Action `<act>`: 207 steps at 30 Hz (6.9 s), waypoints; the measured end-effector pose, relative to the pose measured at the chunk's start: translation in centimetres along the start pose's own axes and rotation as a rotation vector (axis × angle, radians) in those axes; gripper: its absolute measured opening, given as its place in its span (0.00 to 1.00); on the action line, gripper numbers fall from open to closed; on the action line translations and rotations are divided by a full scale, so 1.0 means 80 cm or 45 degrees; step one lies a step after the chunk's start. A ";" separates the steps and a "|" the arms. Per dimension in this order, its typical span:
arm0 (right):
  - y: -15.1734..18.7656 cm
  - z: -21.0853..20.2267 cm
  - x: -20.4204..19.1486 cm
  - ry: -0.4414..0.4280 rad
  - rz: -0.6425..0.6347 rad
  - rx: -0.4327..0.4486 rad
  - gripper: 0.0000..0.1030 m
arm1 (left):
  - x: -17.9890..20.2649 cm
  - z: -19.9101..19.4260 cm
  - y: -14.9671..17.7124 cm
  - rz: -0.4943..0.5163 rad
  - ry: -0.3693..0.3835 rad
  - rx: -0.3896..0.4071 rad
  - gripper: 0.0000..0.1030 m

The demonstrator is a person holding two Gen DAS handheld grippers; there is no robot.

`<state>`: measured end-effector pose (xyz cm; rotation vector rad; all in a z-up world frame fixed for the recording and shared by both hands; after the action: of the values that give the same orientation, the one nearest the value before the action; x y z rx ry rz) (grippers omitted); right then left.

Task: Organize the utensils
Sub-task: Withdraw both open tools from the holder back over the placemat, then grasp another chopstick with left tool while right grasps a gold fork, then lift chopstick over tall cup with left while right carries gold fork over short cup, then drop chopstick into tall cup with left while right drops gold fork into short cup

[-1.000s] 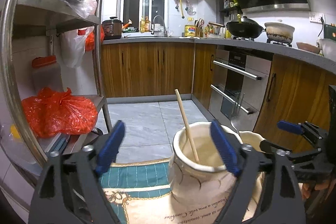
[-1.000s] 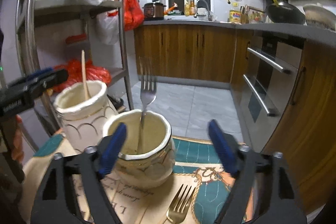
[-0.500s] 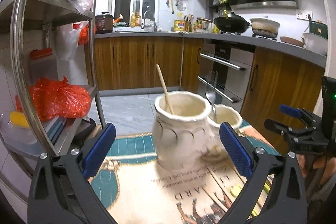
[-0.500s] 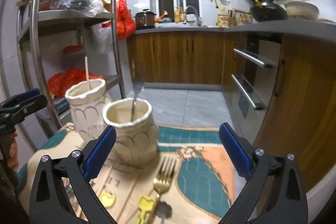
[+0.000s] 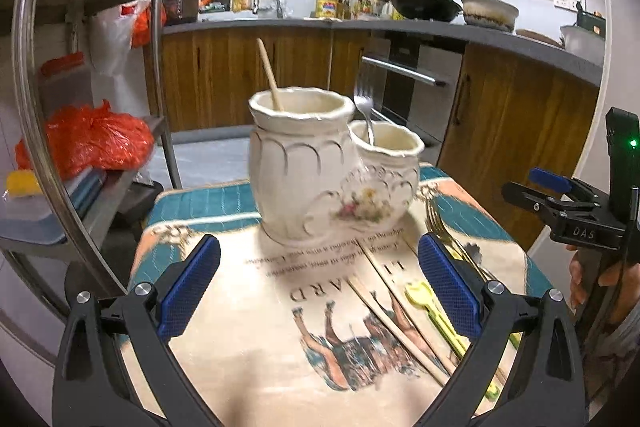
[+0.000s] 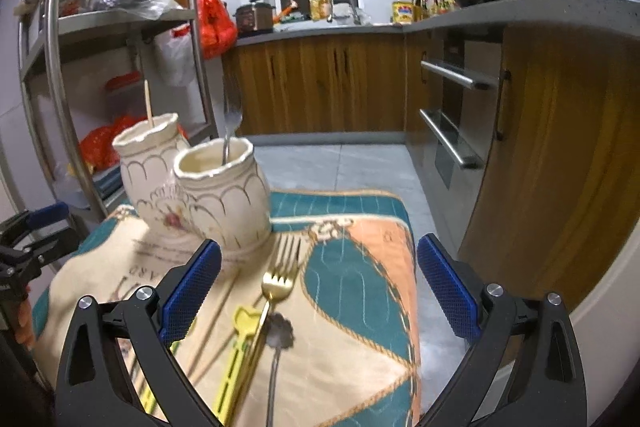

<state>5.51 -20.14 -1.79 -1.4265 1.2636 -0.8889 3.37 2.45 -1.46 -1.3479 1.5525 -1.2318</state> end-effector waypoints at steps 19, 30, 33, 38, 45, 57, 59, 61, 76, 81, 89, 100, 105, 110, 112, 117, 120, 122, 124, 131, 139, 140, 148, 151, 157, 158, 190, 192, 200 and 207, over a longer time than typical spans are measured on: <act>0.039 0.008 0.012 0.018 0.001 -0.225 0.95 | 0.039 0.040 0.063 0.099 0.017 -0.320 0.95; 0.050 0.029 -0.016 -0.085 -0.005 -0.321 0.74 | 0.035 0.048 0.071 0.055 -0.013 -0.385 0.84; 0.050 0.038 -0.027 -0.110 -0.024 -0.333 0.54 | 0.045 0.048 0.073 0.076 0.011 -0.391 0.69; 0.054 0.044 -0.035 -0.150 -0.022 -0.366 0.31 | 0.054 0.048 0.079 0.093 0.035 -0.427 0.52; 0.060 0.054 -0.037 -0.161 0.000 -0.424 0.25 | 0.051 0.056 0.075 0.088 0.015 -0.430 0.33; 0.062 0.066 -0.053 -0.152 -0.107 -0.446 0.10 | 0.052 0.075 0.066 0.133 0.059 -0.442 0.08; 0.062 0.065 -0.054 -0.166 -0.101 -0.442 0.07 | 0.050 0.074 0.062 0.122 0.086 -0.442 0.05; 0.061 0.063 -0.053 -0.179 -0.093 -0.436 0.06 | 0.050 0.073 0.058 0.131 0.095 -0.434 0.05; 0.040 0.056 -0.003 -0.019 -0.026 -0.349 0.05 | 0.028 0.065 0.058 0.236 0.111 -0.466 0.05; 0.054 0.068 0.008 0.005 -0.012 -0.432 0.05 | 0.030 0.067 0.066 0.274 0.106 -0.487 0.05; 0.061 0.066 0.012 0.009 -0.020 -0.459 0.16 | 0.030 0.043 0.066 0.282 0.114 -0.498 0.28; 0.064 0.069 0.018 0.001 -0.011 -0.478 0.21 | 0.010 0.015 0.079 0.147 0.127 -0.574 0.30; 0.065 0.070 0.011 -0.009 -0.026 -0.481 0.06 | 0.011 0.017 0.080 0.169 0.107 -0.563 0.04; 0.060 0.064 0.010 -0.018 -0.015 -0.446 0.06 | 0.020 0.017 0.080 0.238 0.147 -0.507 0.04; 0.055 0.058 0.006 -0.026 -0.023 -0.417 0.06 | 0.019 0.019 0.079 0.244 0.148 -0.479 0.04; 0.033 0.036 -0.001 -0.064 -0.032 -0.307 0.06 | 0.010 0.019 0.068 0.216 0.138 -0.371 0.04; 0.024 0.021 -0.006 -0.079 -0.041 -0.257 0.06 | 0.003 0.014 0.054 0.159 0.140 -0.298 0.04; 0.015 0.013 -0.008 -0.091 -0.048 -0.220 0.06 | 0.000 0.006 0.041 0.113 0.148 -0.225 0.04; 0.008 0.006 -0.010 -0.102 -0.051 -0.187 0.06 | -0.003 0.001 0.031 0.085 0.142 -0.169 0.04; -0.019 -0.018 -0.019 -0.151 -0.053 -0.029 0.06 | -0.007 -0.015 -0.002 0.010 0.139 0.013 0.04; -0.050 -0.029 -0.037 -0.193 -0.025 0.146 0.05 | -0.010 -0.028 -0.036 -0.010 0.146 0.153 0.04; -0.054 -0.028 -0.040 -0.200 -0.021 0.162 0.05 | -0.010 -0.028 -0.042 -0.011 0.144 0.174 0.04; -0.085 -0.014 -0.057 -0.251 -0.015 0.183 0.05 | -0.021 -0.014 -0.086 -0.041 0.156 0.269 0.04; -0.100 -0.005 -0.061 -0.279 -0.007 0.168 0.05 | -0.026 -0.005 -0.109 -0.045 0.152 0.322 0.04; -0.131 0.008 -0.069 -0.316 0.013 0.219 0.05 | -0.041 0.029 -0.144 -0.080 0.127 0.407 0.04; -0.137 0.011 -0.069 -0.325 0.027 0.233 0.05 | -0.045 0.037 -0.149 -0.100 0.122 0.414 0.04; -0.088 0.136 -0.056 -0.321 0.196 0.111 0.06 | -0.009 0.124 -0.110 0.142 0.073 0.423 0.05; -0.083 0.140 -0.055 -0.323 0.207 0.096 0.06 | -0.006 0.121 -0.107 0.149 0.097 0.405 0.07; -0.080 0.143 -0.051 -0.287 0.188 0.098 0.06 | -0.001 0.113 -0.100 0.155 0.089 0.382 0.23; -0.075 0.151 -0.042 -0.271 0.215 0.065 0.07 | 0.000 0.109 -0.101 0.160 0.084 0.384 0.29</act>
<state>17.90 -14.59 1.46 -1.3152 1.1730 -0.6334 13.86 0.78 3.84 -1.0110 1.4053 -1.3788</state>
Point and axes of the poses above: each gripper's, at about its wrist camera, not at the fingertips, and z roughly the way its jaws point, x to its right, y to its underside, the point moved 3 cm from there along z, roughly the way its jaws point, and after that the axes turned 15 degrees about x, right-handed, at the moved point
